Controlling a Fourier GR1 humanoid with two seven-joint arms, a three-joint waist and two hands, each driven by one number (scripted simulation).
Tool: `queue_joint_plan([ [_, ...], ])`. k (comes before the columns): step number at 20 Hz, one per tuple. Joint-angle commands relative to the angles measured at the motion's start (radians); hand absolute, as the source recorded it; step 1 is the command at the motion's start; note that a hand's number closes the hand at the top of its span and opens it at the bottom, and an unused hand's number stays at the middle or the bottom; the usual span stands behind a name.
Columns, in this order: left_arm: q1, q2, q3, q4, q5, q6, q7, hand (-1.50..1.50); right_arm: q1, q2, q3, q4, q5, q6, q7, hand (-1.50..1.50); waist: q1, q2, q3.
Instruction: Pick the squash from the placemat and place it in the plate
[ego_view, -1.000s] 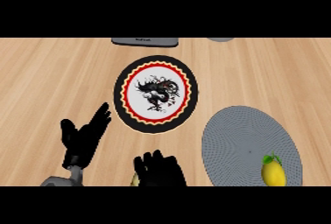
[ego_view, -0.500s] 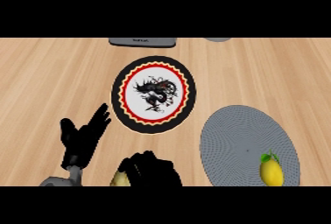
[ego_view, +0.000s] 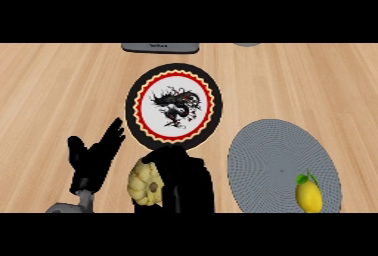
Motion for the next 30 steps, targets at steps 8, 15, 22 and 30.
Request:
queue_joint_plan([
  [8,0.019,-0.006,-0.003,0.021,-0.013,-0.002,-0.003,0.0,-0.194,0.012,-0.242,0.37,-0.039,-0.327,0.092,1.5,0.003,0.012,-0.004],
  [15,-0.01,-0.032,-0.018,0.02,-0.03,0.008,0.009,0.0,-0.408,0.012,-0.325,0.692,-0.27,-0.466,-0.052,1.5,0.021,0.019,-0.004],
  [22,-0.046,-0.027,0.003,0.028,-0.019,-0.003,0.025,0.0,-0.455,0.012,-0.357,0.879,-0.526,-0.244,-0.13,-1.5,0.026,0.028,-0.005],
  [30,-0.022,-0.05,-0.043,-0.006,-0.059,0.011,0.009,0.0,-0.417,0.012,-0.409,0.911,-0.853,-0.259,-0.522,-1.5,0.049,0.035,-0.001],
])
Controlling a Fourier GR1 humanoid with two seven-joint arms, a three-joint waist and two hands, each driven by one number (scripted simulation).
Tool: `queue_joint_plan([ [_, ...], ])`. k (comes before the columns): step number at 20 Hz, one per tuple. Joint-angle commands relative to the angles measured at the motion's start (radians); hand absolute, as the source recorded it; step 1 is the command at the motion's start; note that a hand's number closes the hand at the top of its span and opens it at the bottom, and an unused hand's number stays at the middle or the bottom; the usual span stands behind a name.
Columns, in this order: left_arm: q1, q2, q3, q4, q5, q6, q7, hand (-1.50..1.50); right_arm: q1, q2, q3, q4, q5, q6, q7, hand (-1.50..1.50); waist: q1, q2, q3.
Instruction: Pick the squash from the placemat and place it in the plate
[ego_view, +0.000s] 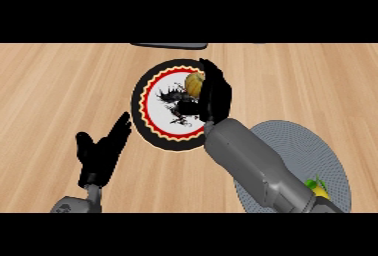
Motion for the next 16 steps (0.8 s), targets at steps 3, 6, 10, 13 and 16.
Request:
queue_joint_plan([
  [3,-0.011,0.013,0.009,0.02,0.01,-0.022,0.021,0.0,0.013,0.0,-0.071,-0.018,-0.208,-0.027,-0.299,-1.5,0.008,0.009,-0.002],
  [6,0.011,0.005,0.009,0.027,-0.001,-0.004,0.013,0.0,0.005,0.0,-0.131,-0.061,-0.285,-0.094,-0.415,-1.5,-0.001,0.001,-0.002],
  [10,0.039,-0.005,0.019,0.055,0.008,-0.008,-0.008,0.0,0.094,0.0,-0.224,-0.111,-0.428,-0.087,-0.59,-1.5,-0.04,-0.009,-0.003],
  [13,0.056,-0.005,0.004,0.025,0.003,-0.011,0.01,0.0,0.121,0.0,-0.303,-0.112,-0.542,0.017,-0.737,-1.5,-0.049,-0.014,-0.003],
  [16,0.052,0.014,0.057,0.042,0.023,-0.02,-0.013,0.0,0.167,-0.004,-0.361,-0.126,-0.629,0.177,-0.857,-1.5,-0.071,-0.023,-0.005],
])
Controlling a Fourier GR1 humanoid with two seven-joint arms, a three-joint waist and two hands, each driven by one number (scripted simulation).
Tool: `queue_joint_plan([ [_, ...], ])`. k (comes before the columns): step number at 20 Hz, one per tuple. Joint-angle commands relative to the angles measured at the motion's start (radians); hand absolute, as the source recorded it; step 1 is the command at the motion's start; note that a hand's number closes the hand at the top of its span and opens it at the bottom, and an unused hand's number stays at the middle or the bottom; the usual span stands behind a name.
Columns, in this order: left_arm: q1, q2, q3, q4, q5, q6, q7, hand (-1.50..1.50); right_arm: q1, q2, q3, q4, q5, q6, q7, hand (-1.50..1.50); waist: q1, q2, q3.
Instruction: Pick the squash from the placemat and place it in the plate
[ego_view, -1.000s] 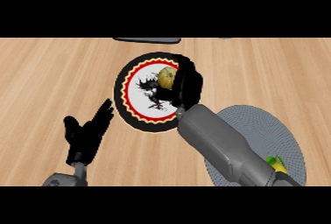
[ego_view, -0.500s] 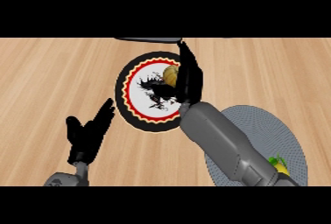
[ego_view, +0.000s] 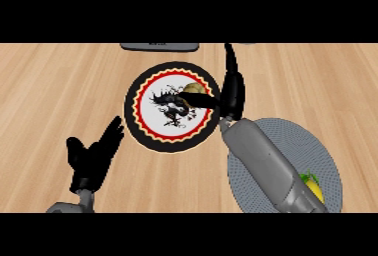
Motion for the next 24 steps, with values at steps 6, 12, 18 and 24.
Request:
queue_joint_plan([
  [6,0.041,0.015,0.044,0.042,0.018,-0.024,0.011,0.0,0.247,0.0,-0.022,-0.095,-0.133,0.326,-0.285,-1.5,-0.047,-0.015,-0.007],
  [12,0.004,-0.04,0.033,0.099,-0.022,0.008,-0.004,0.0,0.378,-0.106,0.046,-0.258,-0.066,0.412,-0.189,-1.5,-0.054,-0.017,-0.008],
  [18,0.056,-0.036,0.04,0.036,-0.029,-0.001,-0.007,0.0,0.537,-0.167,0.069,-0.404,0.011,0.406,-0.175,-1.5,-0.051,-0.017,-0.008],
  [24,-0.011,-0.007,0.09,0.035,-0.006,-0.057,0.061,0.0,0.594,-0.159,0.082,-0.518,0.101,0.421,-0.082,-1.5,-0.049,-0.016,-0.008],
])
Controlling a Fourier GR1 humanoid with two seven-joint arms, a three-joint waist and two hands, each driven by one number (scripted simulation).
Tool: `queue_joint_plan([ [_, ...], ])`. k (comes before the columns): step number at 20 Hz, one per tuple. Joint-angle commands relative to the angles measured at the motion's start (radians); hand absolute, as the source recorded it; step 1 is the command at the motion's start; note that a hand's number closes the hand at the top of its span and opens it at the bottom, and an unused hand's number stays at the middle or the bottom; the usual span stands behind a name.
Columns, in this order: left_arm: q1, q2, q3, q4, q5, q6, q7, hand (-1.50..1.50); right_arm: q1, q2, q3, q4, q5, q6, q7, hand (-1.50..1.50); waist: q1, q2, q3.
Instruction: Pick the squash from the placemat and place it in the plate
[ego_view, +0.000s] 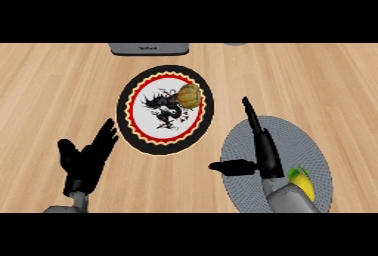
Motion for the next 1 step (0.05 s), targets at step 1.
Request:
queue_joint_plan([
  [1,0.002,-0.046,-0.027,0.018,-0.039,0.035,0.039,0.0,0.074,0.034,0.027,-0.041,0.082,-0.036,-0.002,-1.5,0.001,0.005,-0.005],
])
